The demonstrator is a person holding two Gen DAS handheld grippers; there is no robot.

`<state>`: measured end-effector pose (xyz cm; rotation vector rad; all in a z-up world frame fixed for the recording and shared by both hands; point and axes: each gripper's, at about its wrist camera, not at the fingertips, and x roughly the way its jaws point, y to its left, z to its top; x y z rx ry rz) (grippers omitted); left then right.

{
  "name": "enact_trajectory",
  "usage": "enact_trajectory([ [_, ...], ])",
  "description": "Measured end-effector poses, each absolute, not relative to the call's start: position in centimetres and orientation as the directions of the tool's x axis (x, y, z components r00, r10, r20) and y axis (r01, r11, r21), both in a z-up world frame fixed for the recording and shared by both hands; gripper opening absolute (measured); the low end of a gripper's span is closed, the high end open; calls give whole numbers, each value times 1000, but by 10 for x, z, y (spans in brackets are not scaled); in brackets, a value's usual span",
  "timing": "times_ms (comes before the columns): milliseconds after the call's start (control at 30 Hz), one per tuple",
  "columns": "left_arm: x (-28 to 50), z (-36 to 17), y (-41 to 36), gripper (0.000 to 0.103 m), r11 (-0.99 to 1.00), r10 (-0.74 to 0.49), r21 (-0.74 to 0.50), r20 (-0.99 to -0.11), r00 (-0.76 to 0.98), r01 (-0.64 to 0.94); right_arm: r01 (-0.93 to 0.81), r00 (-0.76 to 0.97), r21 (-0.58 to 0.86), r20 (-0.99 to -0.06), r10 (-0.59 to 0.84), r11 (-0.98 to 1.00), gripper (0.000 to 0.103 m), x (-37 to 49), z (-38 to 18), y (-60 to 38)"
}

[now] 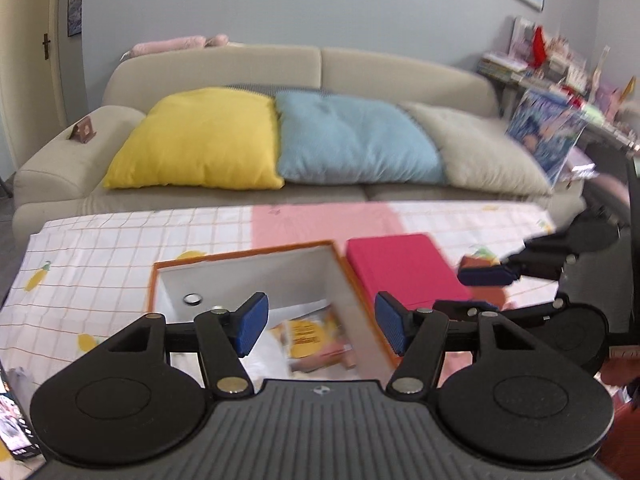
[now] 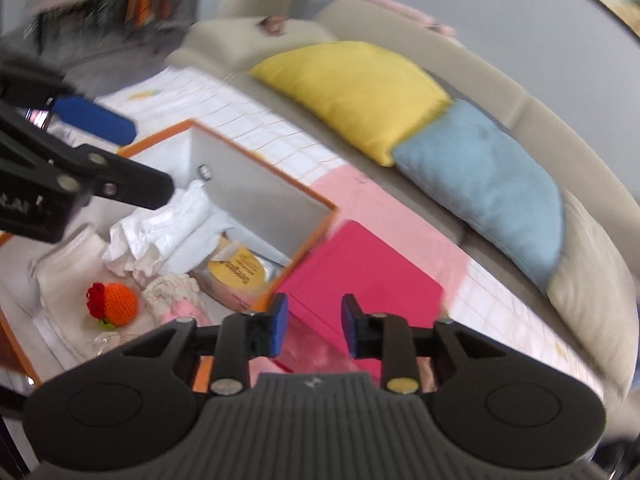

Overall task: Organize soft objects
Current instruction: 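Move both open tools back toward the sponge and brown plush, then grasp the red-brown sponge with the right tool while the left tool grasps the brown plush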

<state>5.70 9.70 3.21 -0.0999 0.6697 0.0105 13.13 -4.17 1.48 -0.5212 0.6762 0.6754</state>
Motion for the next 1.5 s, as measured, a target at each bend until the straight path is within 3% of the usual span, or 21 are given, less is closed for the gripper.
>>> enact_trajectory([
  [200, 38, 36, 76, 72, 987, -66, -157, -588, 806, -34, -551, 628, -6, -662, 409, 835, 33, 106, 21, -107],
  [467, 26, 29, 45, 71, 974, -154, -222, -551, 820, 34, -358, 736, 83, -588, 336, 930, 38, 71, 11, -159],
  [667, 31, 22, 20, 71, 963, -218, -256, -542, 812, 88, -290, 782, 81, -554, 285, 954, 51, 60, -2, -178],
  [733, 34, 19, 11, 68, 963, -238, -243, -549, 801, 119, -260, 791, 82, -554, 261, 962, 63, 61, -7, -185],
  [833, 40, 13, -5, 65, 963, -254, -222, -577, 776, 151, -236, 790, 101, -559, 252, 966, 63, 64, -17, -195],
  [1167, 101, -3, -52, 64, 960, -246, -75, -682, 688, 270, -153, 749, 139, -629, 206, 978, 63, 104, -49, -223],
  [1233, 118, -6, -61, 60, 948, -246, -30, -704, 667, 318, -138, 748, 148, -633, 201, 979, 63, 115, -55, -227],
  [1500, 176, -39, -102, 57, 790, -148, 281, -775, 614, 545, -154, 712, 218, -652, 261, 964, 64, 173, -84, -239],
])
